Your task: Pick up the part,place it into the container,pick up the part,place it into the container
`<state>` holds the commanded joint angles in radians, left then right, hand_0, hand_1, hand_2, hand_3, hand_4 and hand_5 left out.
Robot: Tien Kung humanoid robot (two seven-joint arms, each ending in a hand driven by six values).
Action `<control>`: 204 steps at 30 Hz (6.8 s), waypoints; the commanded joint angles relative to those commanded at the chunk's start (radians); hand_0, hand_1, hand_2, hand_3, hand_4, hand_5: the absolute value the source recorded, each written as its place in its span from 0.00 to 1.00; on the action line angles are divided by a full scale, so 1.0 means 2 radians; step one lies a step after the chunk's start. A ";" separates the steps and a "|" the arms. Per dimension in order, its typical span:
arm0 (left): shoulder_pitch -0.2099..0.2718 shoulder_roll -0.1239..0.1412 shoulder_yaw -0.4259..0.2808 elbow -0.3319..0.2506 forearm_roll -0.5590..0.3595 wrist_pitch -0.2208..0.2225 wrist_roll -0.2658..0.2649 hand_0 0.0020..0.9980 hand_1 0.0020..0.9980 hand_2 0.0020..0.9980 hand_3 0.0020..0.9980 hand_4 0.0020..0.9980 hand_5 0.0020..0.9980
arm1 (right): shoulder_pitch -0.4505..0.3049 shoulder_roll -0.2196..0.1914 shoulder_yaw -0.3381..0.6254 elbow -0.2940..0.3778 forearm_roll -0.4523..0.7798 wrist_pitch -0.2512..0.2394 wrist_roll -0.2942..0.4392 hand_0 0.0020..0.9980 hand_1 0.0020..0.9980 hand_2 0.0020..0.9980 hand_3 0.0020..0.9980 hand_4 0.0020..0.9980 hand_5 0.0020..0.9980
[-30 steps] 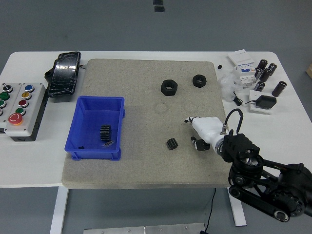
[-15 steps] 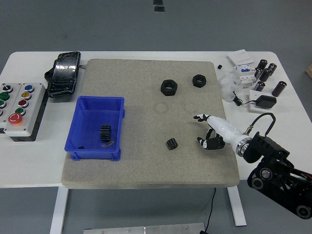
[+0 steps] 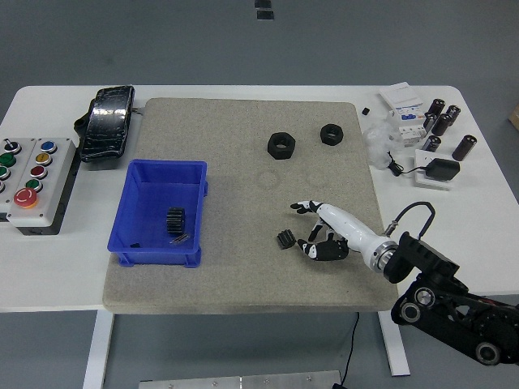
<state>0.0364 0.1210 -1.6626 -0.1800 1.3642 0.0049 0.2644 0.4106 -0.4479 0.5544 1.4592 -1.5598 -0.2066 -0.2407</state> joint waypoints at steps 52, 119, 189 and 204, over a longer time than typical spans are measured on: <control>-0.002 -0.002 0.001 0.000 -0.005 0.001 0.001 0.62 0.51 0.54 0.64 0.62 0.42 | 0.048 0.011 -0.019 0.003 -0.033 0.007 -0.035 0.24 0.46 0.41 0.40 0.48 0.00; -0.035 0.012 0.084 0.000 -0.057 -0.015 -0.040 0.62 0.52 0.54 0.64 0.61 0.42 | -0.034 0.131 0.156 -0.042 0.071 -0.154 0.128 0.61 0.74 0.78 0.78 0.71 0.16; -0.025 -0.004 0.015 0.000 -0.011 -0.005 -0.007 0.62 0.52 0.54 0.63 0.60 0.39 | 0.004 0.142 0.043 -0.055 -0.260 -0.060 -0.095 0.51 0.68 0.76 0.77 0.82 0.24; -0.029 0.000 0.015 0.000 -0.011 -0.003 -0.001 0.62 0.52 0.54 0.63 0.60 0.39 | 0.144 0.211 0.031 -0.241 -0.248 -0.037 -0.096 0.66 0.73 0.77 0.77 0.84 0.33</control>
<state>-0.0223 0.1204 -1.6327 -0.1800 1.3417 -0.0014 0.2622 0.6992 -0.0262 0.6163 0.9764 -2.0565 -0.2807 -0.4334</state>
